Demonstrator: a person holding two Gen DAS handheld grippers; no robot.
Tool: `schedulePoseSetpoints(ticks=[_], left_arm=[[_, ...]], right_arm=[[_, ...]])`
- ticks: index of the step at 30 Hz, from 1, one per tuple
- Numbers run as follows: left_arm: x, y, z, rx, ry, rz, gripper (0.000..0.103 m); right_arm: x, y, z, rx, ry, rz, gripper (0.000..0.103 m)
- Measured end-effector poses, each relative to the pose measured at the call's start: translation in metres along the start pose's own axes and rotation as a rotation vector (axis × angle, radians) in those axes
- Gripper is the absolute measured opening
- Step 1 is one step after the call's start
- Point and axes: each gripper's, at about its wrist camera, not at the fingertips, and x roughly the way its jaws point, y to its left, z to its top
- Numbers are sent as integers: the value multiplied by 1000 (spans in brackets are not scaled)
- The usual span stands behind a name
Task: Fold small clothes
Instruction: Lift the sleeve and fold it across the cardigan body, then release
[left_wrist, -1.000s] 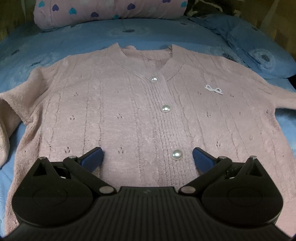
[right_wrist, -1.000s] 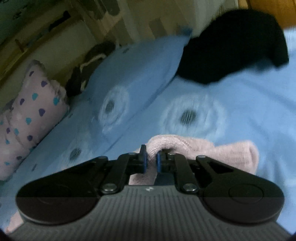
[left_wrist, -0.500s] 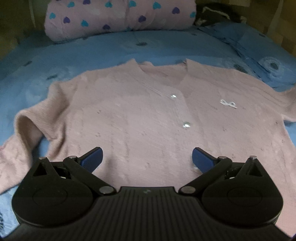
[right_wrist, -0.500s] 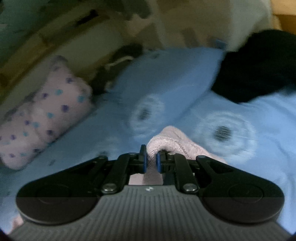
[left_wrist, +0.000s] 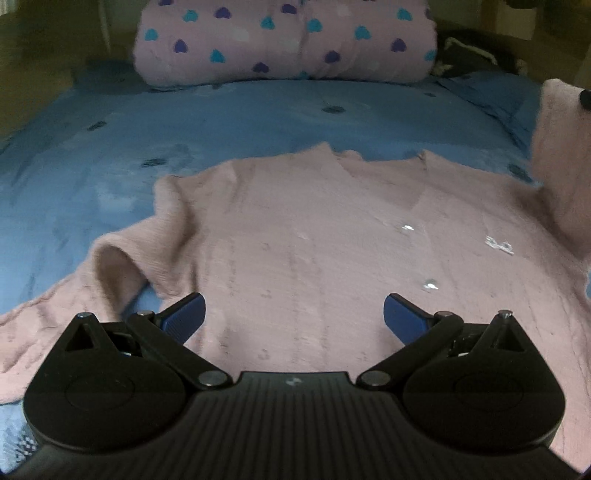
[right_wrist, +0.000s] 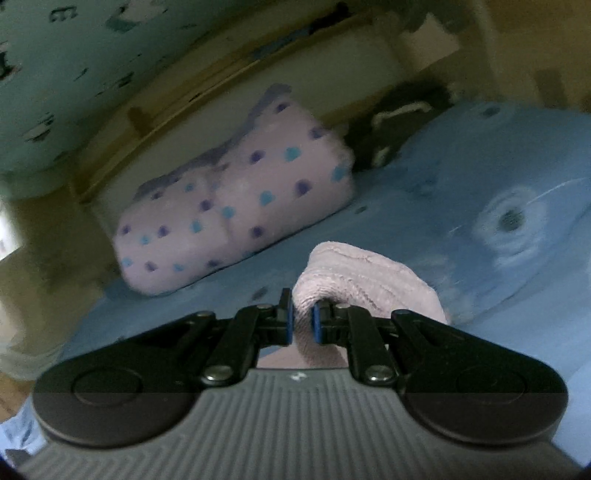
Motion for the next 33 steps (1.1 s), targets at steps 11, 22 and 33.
schedulePoseSetpoints(ticks=[11,22,33], left_arm=[[-1,31,4,-60,22,75,103],[-3,36,4,-84,16,77,103],[-8,12,-2,-33,-11,17,103]], right_arm=[[38,68,-81,-66,185,144,14],[64,65,-141,-11,396,161,53],[7,58,-107,-51,391,159,64]])
